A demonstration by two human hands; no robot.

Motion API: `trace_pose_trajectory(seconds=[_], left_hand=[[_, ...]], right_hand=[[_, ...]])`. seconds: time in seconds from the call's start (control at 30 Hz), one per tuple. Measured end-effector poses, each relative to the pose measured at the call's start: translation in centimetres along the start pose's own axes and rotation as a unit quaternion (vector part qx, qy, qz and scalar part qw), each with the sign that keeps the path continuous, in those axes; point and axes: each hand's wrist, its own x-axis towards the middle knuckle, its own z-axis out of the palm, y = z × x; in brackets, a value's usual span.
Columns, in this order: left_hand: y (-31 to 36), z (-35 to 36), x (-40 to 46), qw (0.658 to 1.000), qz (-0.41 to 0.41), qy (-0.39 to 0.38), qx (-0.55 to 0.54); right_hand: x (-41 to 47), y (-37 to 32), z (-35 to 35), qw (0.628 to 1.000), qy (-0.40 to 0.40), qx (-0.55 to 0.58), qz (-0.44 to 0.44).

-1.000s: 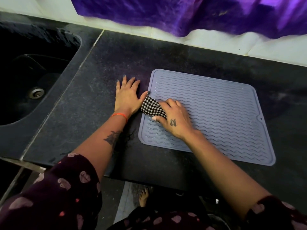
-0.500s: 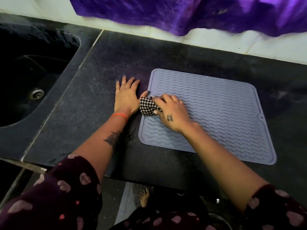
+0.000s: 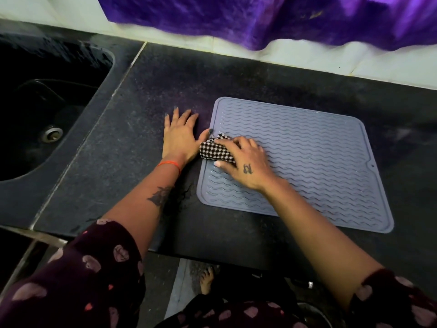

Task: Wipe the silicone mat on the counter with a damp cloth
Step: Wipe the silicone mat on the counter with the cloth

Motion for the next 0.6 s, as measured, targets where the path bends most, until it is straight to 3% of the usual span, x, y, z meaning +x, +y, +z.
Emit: trace_pose_trajectory(seconds=[0.23, 0.47, 0.53, 0.6], left_hand=[[0.0, 0.1, 0.0, 1.0, -0.001, 0.011, 0.005], [0.0, 0.2, 0.1, 1.0, 0.0, 0.011, 0.007], [0.0, 0.2, 0.0, 1.0, 0.002, 0.012, 0.007], [0.0, 0.2, 0.0, 1.0, 0.002, 0.011, 0.004]], right_hand=[[-0.6, -0.5, -0.7, 0.998, -0.041, 0.038, -0.009], [-2.7, -1.2, -1.0, 0.988, -0.105, 0.051, -0.099], [-2.8, -0.8, -1.5, 0.979, -0.133, 0.105, -0.117], [-2.0, -0.1, -2.2, 0.974, -0.108, 0.171, -0.098]])
